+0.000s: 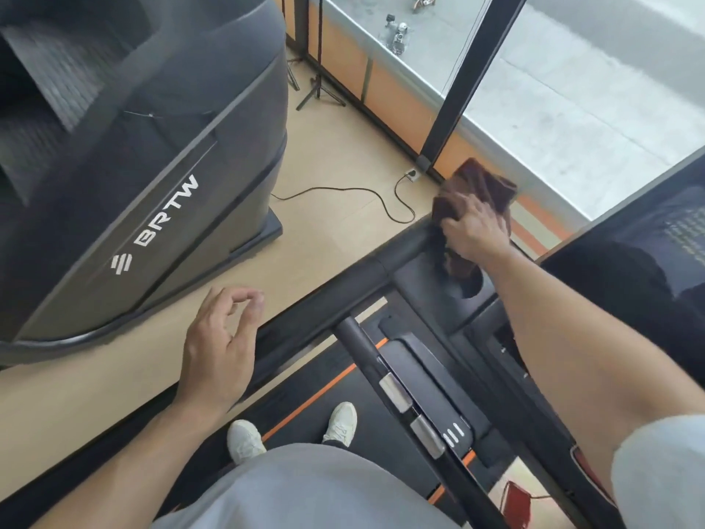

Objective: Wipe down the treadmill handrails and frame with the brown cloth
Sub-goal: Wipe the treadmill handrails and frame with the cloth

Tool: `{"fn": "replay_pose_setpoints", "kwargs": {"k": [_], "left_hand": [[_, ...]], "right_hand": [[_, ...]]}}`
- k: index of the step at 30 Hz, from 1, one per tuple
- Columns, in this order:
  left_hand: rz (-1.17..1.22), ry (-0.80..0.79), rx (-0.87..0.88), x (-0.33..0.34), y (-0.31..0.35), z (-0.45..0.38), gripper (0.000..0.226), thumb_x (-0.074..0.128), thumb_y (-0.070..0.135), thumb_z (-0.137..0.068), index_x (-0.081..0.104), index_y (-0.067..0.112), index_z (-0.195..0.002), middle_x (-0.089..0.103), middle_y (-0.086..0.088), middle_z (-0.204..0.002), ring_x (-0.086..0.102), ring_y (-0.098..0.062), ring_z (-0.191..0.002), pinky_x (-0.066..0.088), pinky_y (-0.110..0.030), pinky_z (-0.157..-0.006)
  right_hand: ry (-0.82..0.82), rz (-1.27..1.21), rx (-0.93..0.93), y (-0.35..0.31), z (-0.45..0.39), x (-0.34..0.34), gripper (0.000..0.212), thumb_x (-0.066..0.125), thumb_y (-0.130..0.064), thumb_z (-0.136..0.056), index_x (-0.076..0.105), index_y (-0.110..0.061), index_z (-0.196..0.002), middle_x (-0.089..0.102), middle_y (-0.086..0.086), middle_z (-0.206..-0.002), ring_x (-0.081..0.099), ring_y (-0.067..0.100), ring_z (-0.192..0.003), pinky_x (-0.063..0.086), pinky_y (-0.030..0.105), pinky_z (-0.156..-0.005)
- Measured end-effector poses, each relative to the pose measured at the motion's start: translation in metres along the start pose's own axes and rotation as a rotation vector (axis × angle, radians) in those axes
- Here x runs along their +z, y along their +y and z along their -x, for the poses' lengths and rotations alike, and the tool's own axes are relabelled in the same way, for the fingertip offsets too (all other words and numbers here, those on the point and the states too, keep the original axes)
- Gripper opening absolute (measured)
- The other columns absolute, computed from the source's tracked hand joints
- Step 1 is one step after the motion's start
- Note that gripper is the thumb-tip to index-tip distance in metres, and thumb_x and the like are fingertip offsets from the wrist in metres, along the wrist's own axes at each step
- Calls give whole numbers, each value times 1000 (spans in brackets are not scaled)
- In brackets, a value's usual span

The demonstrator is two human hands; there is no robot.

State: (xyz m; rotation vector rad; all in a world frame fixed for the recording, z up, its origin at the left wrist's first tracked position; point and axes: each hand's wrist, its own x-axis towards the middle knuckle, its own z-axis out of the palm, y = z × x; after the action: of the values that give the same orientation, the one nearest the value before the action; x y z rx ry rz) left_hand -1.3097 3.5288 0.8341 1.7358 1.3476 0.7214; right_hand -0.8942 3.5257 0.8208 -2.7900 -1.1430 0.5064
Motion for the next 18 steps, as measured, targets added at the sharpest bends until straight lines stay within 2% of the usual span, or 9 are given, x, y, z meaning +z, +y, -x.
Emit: {"fn": "replay_pose_setpoints", "kwargs": {"k": [2,3,6,8,9,12,13,15,18], "left_hand": [[2,-7,-22,-5,-5,1,23,48,42,-103,65,27,-108,62,11,-111,59,-18,-111,49,-39,-95],[6,-6,-44,-7,-8,2,21,48,39,-103,65,27,-107,63,10,-112,58,-17,-112,48,-37,-95],[34,16,-116,-16,-12,3,17,49,35,-103,65,29,-107,63,10,-112,58,-16,-113,44,-32,-95],[39,37,-129,-21,-18,5,18,50,35,-103,65,28,-108,63,9,-112,58,-16,-112,45,-32,-98],[37,48,-131,-24,-20,5,19,49,35,-103,65,26,-109,64,8,-113,59,-16,-112,46,-33,-99],[33,94,-154,-30,-27,7,28,44,35,-105,66,21,-114,66,4,-118,59,-14,-113,43,-25,-97],[34,111,-170,-33,-28,7,33,40,36,-107,67,20,-116,66,4,-119,59,-12,-113,40,-18,-95],[29,173,-190,-39,-29,9,39,34,37,-107,67,19,-117,66,4,-119,58,-8,-113,36,-9,-90],[53,281,-185,-51,-33,14,46,30,48,-103,67,23,-111,68,6,-115,61,-12,-114,43,-26,-99]], "right_hand": [[-14,-150,164,11,0,-4,72,33,-48,-83,42,-26,-151,51,15,-148,46,40,-135,29,54,-119],[-16,-205,207,9,5,-2,70,33,-46,-85,43,-23,-150,51,18,-148,45,42,-135,28,54,-119],[26,-232,181,-12,26,5,67,39,-35,-93,33,-24,-158,32,12,-165,24,36,-152,11,54,-126],[12,-88,-5,-33,39,14,67,36,-41,-92,35,-27,-158,25,6,-169,17,31,-156,7,55,-127],[-25,22,-153,-47,46,19,65,33,-45,-91,41,-31,-154,33,5,-166,23,29,-153,12,54,-125],[-248,200,-584,-112,94,44,55,29,-50,-86,59,-45,-132,68,-8,-127,53,19,-125,28,45,-113],[-346,207,-688,-139,118,55,53,30,-50,-86,63,-44,-126,71,-10,-117,57,18,-118,30,42,-109],[-509,209,-837,-191,170,81,48,32,-52,-89,67,-36,-118,71,-4,-113,61,24,-115,34,44,-105],[-622,282,-1082,-250,241,111,41,39,-47,-102,63,-24,-127,69,5,-125,61,32,-118,40,51,-102]]}}
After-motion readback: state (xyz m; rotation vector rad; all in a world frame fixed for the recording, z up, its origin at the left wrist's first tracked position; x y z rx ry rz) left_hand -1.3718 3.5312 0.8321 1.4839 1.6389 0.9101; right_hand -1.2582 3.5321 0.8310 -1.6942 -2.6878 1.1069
